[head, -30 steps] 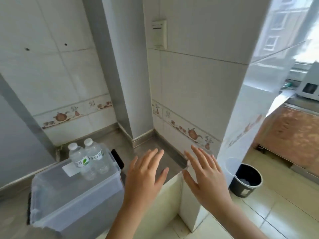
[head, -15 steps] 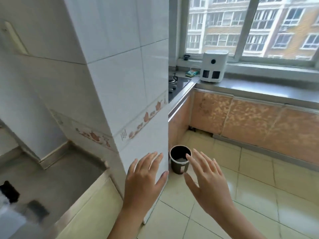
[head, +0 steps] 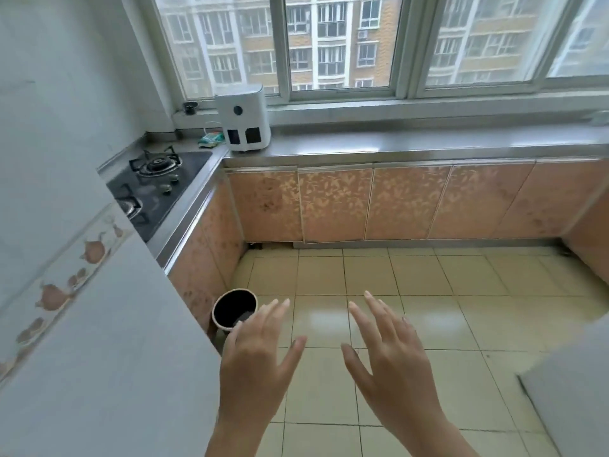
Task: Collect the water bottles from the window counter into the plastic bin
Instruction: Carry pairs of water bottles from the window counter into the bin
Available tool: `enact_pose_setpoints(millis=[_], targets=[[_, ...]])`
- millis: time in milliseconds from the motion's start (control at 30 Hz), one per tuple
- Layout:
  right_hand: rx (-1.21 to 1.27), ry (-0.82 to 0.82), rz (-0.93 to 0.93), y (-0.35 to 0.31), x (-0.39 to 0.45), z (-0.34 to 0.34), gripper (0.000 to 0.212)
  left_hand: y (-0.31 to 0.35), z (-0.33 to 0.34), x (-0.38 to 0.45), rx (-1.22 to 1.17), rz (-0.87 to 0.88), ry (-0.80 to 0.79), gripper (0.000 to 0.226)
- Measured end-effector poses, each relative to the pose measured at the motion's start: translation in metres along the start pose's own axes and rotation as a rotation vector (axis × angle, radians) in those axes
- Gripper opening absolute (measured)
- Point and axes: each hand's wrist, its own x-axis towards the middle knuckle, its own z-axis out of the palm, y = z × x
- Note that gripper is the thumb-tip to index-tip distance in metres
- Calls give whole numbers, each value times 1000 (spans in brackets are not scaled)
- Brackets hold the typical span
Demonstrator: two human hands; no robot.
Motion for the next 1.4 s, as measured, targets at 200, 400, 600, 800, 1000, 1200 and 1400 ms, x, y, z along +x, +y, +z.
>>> enact_pose_setpoints(millis=[200, 400, 600, 800, 1000, 1200, 1400], targets=[[-47, 57, 220, 69, 51, 6, 55, 33, 72, 102, -72, 174, -56, 57], [-130, 112, 426, 136, 121, 8, 57, 66, 142, 219, -146, 359, -121, 56], [-194, 239, 581, 198, 190, -10, 57, 114, 197, 318, -199, 550, -185, 55], [-205, 300, 659, 271, 247, -20, 59, 168, 259, 393, -246, 681, -223, 55], [-174, 336, 682, 375, 319, -19, 60, 234, 338, 480, -245, 751, -197, 54], [-163, 342, 671, 486, 401, -40, 60, 314, 405, 568, -205, 748, -239, 54], [-182, 374, 696, 573, 458, -68, 59, 386, 465, 639, -223, 761, -266, 56]])
